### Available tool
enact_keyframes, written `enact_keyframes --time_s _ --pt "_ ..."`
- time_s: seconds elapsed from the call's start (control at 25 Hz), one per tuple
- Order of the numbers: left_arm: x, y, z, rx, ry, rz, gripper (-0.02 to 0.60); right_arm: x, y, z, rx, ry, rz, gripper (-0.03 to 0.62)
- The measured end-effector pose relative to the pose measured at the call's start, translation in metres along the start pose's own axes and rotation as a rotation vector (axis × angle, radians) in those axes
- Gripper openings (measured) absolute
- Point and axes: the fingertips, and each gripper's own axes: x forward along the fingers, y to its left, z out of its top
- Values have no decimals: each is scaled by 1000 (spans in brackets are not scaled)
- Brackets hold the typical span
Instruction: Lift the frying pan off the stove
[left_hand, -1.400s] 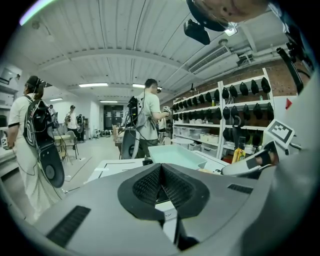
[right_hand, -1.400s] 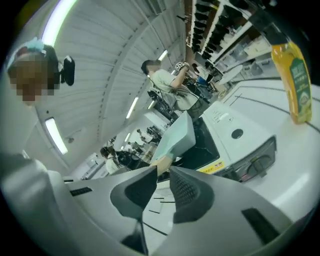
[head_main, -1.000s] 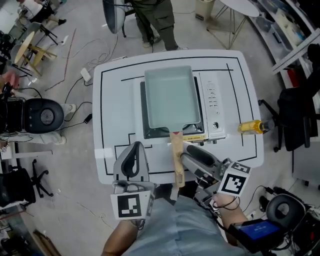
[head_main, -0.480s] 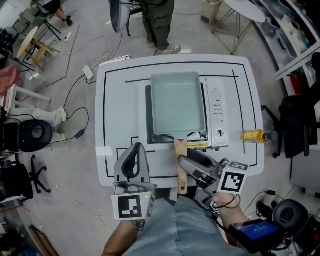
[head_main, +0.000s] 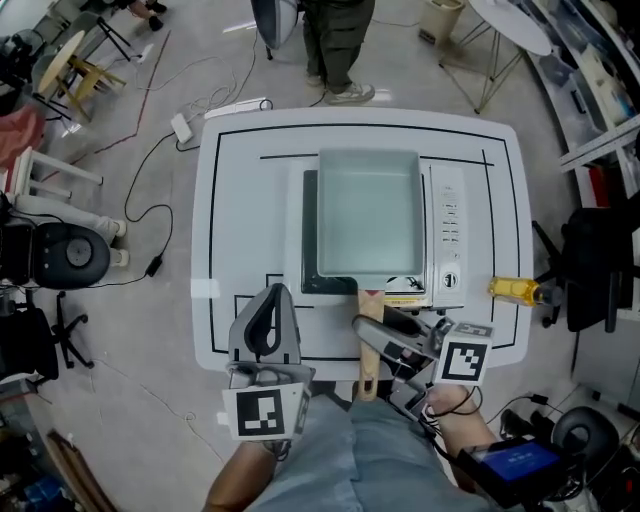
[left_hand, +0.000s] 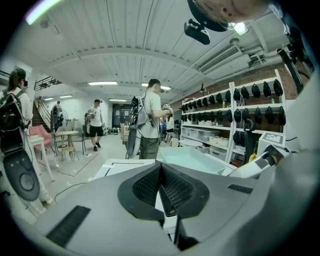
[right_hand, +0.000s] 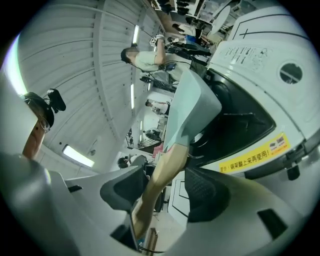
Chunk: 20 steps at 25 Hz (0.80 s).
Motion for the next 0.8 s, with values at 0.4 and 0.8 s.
enact_keyframes --time_s 0.4,0.8 --pt "7 19 -7 -16 17 49 18 26 -5 0 39 65 41 232" --pt "12 30 -7 -25 19 60 18 37 -5 -1 58 102 42 232"
